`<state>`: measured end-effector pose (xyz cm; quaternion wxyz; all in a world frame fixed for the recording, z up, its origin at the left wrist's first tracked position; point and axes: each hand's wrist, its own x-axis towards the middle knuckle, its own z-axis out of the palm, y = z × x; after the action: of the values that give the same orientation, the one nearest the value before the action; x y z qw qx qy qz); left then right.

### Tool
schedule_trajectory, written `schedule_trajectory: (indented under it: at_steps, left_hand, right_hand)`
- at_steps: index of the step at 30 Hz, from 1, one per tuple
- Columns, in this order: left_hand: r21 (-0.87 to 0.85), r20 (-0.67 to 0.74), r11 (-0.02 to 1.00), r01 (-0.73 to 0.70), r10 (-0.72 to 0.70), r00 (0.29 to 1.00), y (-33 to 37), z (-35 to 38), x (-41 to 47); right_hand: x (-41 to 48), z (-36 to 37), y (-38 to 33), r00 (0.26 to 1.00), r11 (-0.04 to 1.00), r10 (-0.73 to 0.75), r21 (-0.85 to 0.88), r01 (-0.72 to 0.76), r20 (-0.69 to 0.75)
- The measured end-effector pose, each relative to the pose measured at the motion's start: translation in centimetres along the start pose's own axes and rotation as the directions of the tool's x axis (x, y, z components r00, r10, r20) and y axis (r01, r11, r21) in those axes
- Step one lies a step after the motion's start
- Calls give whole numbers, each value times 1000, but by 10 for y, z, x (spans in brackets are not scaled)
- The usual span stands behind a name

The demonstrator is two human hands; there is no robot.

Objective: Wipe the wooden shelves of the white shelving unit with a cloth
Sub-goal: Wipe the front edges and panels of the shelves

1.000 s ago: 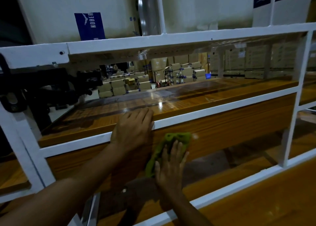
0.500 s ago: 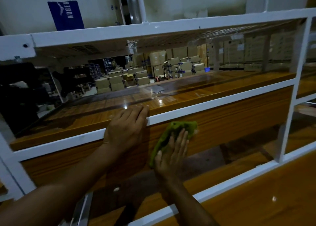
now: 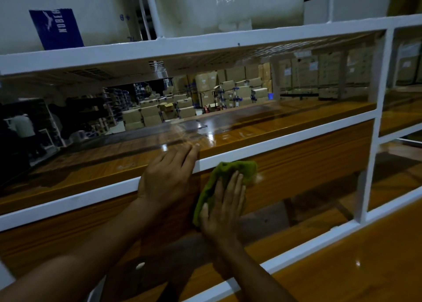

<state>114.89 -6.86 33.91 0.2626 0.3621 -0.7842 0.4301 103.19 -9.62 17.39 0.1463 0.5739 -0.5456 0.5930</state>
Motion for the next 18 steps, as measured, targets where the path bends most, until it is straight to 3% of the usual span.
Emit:
schedule_trajectory:
  at_steps: [2,7,9,10,12,15,18]
  left_hand:
    - [33,-25,999,-6,7,1000,-2,4,-2]
    - [-49,-18,998,36,-37,999,-4,-5,15]
    - [-99,-13,988,120,-122,992,-4,-9,24]
    - [-133,-8,977,166,-169,986,-4,-10,27]
    - [-183,13,953,240,-242,970,-5,-9,32]
    - [-180,35,938,296,-294,955,-3,-7,38]
    - [-103,41,954,280,-278,960,-2,-8,39]
  right_hand:
    - [11,-9,17,994,995,-94,-21,93,-61]
    - [66,-23,16,936,965,262,55,-257,-236]
    - [91,-33,6,934,961,276,31,-277,-225]
    - [95,-37,5,954,978,198,-17,-207,-227]
    - [93,-40,10,976,993,-85,-100,65,-200]
    - [105,-39,29,892,900,-436,-79,429,-116]
    - [138,-51,34,890,898,-439,-33,438,-122]
